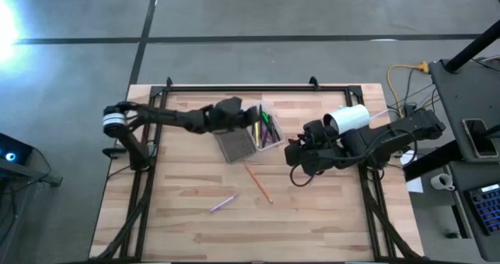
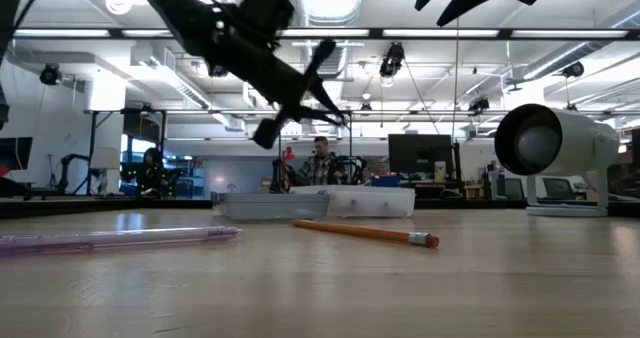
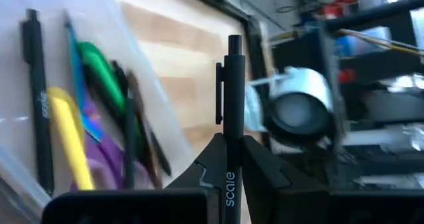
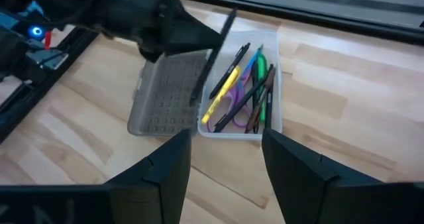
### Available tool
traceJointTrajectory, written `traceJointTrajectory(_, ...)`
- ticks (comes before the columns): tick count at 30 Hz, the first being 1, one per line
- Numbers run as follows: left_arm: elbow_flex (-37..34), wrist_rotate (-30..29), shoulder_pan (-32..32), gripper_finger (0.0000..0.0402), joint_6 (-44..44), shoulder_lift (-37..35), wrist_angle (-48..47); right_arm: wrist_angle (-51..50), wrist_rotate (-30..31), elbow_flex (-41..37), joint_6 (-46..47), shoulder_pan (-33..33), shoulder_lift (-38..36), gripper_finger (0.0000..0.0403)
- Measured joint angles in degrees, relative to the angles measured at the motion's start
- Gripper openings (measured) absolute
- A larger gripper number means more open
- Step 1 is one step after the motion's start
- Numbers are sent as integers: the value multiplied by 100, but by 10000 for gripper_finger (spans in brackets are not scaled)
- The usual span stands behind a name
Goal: Pick & place school supplies into a supply box
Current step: Put the black pen into the black supply box, then put the purple pen into the black supply box
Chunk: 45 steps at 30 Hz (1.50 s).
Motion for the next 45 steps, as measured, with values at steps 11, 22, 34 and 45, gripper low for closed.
traceJointTrajectory(11, 1385, 454, 131, 86, 645, 1007, -2057, -271, -160, -10, 224, -1, 102, 176)
traceJointTrajectory(22, 2083, 639, -180, 147, 3947, -129, -4564, -159, -1302, -380, -828, -4, 104, 176)
traceJointTrajectory(34, -41, 640, -2720, 148, 4384, -2343, -5112, 1567, -2800, -1032, -1804, -4, 926, 176)
traceJointTrajectory(45, -1050, -969, -4471, 148, 2314, -1739, -4227, 1553, -2839, -638, -2184, -6, 1647, 176)
